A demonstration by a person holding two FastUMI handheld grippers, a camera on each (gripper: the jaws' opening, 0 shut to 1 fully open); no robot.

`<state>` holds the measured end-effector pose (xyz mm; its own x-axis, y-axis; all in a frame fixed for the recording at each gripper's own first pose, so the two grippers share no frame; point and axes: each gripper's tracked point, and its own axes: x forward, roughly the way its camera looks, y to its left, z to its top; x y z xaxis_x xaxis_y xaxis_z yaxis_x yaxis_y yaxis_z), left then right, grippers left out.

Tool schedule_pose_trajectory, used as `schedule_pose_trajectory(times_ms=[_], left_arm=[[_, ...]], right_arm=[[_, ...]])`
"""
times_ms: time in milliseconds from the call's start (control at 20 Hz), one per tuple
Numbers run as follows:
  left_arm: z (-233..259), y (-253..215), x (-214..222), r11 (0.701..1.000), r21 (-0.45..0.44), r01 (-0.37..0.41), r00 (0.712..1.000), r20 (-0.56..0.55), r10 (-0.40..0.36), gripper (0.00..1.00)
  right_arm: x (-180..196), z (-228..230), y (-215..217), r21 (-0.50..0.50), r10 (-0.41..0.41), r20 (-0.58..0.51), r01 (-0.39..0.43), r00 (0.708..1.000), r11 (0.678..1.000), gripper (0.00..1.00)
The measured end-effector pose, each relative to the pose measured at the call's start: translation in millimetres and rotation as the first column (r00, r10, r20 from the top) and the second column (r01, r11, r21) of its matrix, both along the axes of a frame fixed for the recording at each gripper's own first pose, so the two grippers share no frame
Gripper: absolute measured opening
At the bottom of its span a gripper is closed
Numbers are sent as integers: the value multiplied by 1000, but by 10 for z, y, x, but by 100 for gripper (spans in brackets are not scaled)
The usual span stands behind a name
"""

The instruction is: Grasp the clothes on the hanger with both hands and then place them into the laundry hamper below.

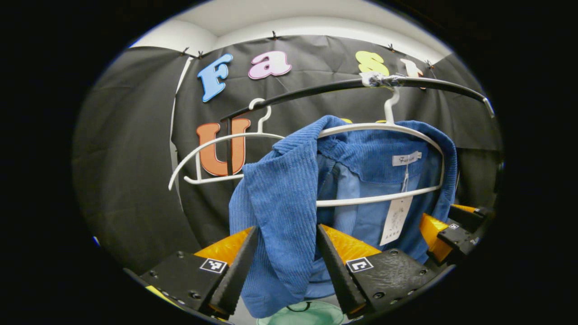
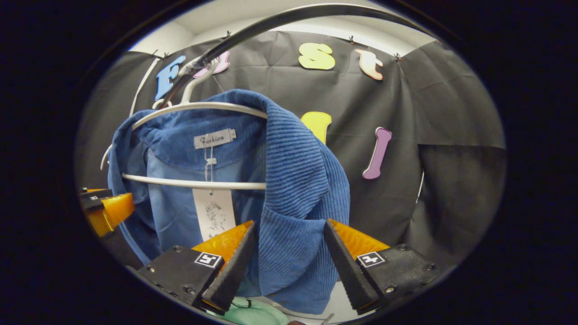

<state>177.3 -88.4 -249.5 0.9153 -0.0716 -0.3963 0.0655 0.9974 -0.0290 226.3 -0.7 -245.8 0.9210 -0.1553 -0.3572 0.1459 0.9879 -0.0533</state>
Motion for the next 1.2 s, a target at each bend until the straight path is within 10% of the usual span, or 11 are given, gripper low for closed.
schedule_pose_trajectory(times_ms=[300,500,750,1200], left_arm=[[-95,51,77,999,29,-25,1000,-4,25,37],[-116,-48,84,1000,-13,26,1000,-2,-26,11],[-93,-12,82,998,-51,24,1000,-15,-25,4],[170,42,7,999,-16,34,999,36,-33,1]], right_arm=[[64,-114,-141,39,-41,-4,41,999,998,88],[-5,-58,-273,25,-70,18,70,997,997,61],[-154,134,-432,-3,-84,55,85,995,996,19],[-263,399,-671,-63,-101,99,107,990,992,8]])
